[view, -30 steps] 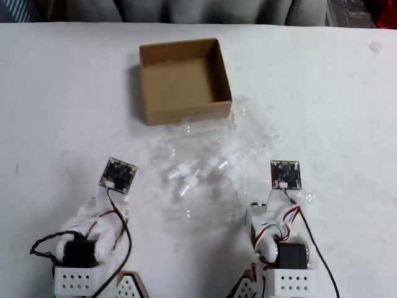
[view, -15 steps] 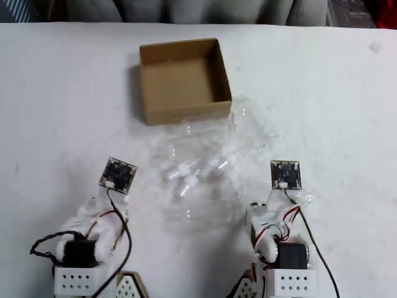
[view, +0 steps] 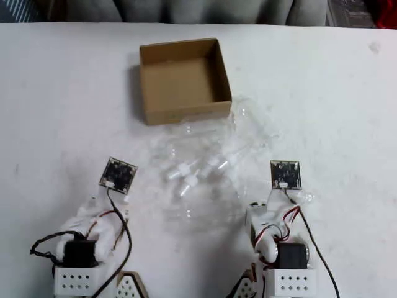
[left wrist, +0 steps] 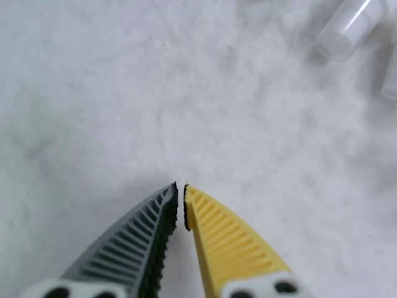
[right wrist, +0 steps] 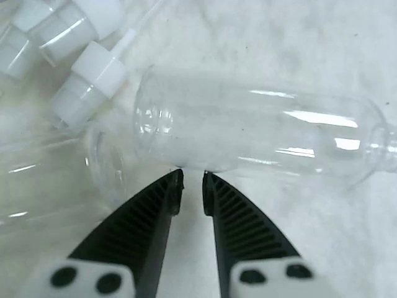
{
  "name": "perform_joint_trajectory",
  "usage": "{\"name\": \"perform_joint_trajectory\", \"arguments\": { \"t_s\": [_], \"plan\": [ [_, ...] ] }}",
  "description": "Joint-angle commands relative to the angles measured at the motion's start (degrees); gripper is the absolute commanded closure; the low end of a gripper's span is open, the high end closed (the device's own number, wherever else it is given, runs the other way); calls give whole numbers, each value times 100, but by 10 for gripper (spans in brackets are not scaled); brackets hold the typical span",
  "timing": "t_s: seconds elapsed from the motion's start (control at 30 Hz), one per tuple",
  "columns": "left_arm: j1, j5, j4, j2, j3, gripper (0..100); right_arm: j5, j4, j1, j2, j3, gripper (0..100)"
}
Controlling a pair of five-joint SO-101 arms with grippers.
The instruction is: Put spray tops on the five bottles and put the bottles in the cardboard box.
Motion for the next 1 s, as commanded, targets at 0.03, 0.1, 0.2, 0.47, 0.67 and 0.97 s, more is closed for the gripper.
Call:
{"name": "perform_joint_trajectory", "arguments": {
  "t_s": [0.03,0.1,0.2,0.47,0.67,0.97],
  "plan": [
    [-75,-26,-132,-84,-686,980,53,22,57,-13,26,967],
    [-31,-62,-158,-84,-853,980,62,-101,57,-22,-44,962],
    [66,-79,-589,-84,-941,980,62,-171,215,-22,-88,929],
    [84,-686,-1213,-84,-1301,980,44,-1279,541,-22,-70,820],
    [101,334,-1609,-66,-1714,980,624,-1112,620,-13,-9,884],
    [462,1178,-2013,2176,-2796,980,3068,-936,1007,-13,62,972]
  ]
}}
